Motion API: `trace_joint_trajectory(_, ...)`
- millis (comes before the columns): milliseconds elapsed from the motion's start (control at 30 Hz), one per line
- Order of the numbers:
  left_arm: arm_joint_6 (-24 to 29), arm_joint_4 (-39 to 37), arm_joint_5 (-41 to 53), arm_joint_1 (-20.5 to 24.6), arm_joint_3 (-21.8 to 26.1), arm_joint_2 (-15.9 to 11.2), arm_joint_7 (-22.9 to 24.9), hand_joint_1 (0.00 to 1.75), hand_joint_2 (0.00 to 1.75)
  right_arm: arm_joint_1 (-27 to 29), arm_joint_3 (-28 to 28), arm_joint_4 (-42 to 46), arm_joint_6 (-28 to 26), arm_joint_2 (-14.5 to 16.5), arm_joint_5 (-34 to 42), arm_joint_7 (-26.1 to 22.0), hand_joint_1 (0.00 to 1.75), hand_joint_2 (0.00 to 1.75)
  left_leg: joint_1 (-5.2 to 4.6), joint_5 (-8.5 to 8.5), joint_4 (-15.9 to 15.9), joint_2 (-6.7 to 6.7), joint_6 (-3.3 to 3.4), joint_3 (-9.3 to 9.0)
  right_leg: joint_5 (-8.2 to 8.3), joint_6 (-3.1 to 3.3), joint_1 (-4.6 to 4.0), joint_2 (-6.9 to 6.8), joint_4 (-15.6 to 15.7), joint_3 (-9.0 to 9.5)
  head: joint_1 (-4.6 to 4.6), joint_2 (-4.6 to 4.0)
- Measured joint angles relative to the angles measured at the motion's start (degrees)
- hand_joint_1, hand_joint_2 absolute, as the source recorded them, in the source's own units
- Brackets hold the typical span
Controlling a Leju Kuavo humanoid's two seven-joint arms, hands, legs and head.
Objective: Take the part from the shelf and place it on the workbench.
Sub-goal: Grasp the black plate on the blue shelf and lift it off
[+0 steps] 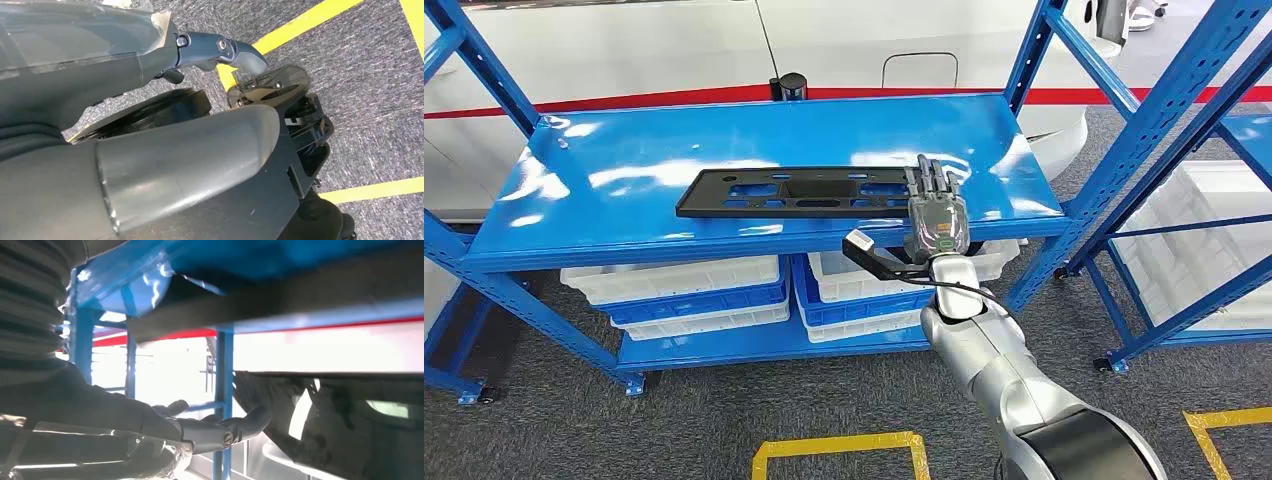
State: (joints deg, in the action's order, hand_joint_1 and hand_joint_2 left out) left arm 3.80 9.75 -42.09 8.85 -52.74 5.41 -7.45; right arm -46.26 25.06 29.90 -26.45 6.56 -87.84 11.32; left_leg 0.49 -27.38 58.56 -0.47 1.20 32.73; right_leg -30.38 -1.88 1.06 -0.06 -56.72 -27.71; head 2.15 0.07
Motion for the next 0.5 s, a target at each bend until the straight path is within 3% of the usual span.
trace_joint_trajectory(500,-0.2,0.0,0.8,0.5,-1.4,0.4,1.0,0.00,0.00,-1.5,0.9,-0.1,1.6,2.7,0.0,0.3,0.00,1.75,0.00,0.09,0.0,-0.02,0.02,-0.40,0.01,-0.01,0.00,-0.01,0.0,0.00,-0.01,0.00)
